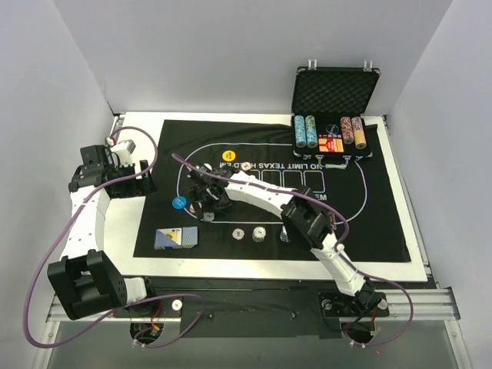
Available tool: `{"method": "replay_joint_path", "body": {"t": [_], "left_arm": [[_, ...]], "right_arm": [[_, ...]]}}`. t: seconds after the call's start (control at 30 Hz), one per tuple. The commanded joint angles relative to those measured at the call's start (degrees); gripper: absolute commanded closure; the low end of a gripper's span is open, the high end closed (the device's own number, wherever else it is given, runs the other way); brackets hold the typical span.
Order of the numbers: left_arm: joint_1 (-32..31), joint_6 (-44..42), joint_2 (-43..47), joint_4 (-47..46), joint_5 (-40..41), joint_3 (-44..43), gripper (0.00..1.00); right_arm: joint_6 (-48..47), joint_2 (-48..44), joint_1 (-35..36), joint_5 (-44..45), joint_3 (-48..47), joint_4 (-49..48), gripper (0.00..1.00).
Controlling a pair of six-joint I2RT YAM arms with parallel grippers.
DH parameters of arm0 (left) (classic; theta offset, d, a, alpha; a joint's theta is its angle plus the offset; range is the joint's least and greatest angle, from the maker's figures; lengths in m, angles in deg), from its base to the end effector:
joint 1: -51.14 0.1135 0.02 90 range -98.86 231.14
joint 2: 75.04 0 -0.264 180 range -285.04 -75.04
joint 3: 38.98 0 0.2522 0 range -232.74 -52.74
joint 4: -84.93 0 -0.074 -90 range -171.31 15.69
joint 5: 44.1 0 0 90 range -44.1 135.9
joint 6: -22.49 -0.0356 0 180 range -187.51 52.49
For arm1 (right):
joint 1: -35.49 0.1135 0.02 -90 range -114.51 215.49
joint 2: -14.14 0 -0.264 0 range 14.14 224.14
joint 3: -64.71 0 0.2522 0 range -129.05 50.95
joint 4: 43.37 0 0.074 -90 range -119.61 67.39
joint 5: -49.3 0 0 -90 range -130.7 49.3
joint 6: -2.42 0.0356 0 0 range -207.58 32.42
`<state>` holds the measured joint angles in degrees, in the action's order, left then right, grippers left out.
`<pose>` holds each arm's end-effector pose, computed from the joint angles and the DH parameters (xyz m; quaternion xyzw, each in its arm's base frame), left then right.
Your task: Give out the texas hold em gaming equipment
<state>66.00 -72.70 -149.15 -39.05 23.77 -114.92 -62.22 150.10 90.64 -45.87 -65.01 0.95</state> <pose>0.2570 0.0543 0.2887 -0.0199 0.9355 -0.1273 0.3289 0.3002 0.4368 0.1851 -0.2564 0.9049 0.2502 0.2298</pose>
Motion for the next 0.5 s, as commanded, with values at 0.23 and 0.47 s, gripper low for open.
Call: {"method": "replay_joint_path", "body": {"t": [0.23, 0.47], "left_arm": [[0.4, -0.9, 1.1, -2.0, -0.3, 0.3, 0.07], [0.4, -1.4, 2.2, -2.0, -1.2, 1.5, 0.07]], "right_arm": [[-4.5, -26.9, -1.6, 8.7, 22.3, 1.1, 0.23], [-5.2, -36.6, -2.2, 12.0, 37.0, -0.1, 0.19]]}}
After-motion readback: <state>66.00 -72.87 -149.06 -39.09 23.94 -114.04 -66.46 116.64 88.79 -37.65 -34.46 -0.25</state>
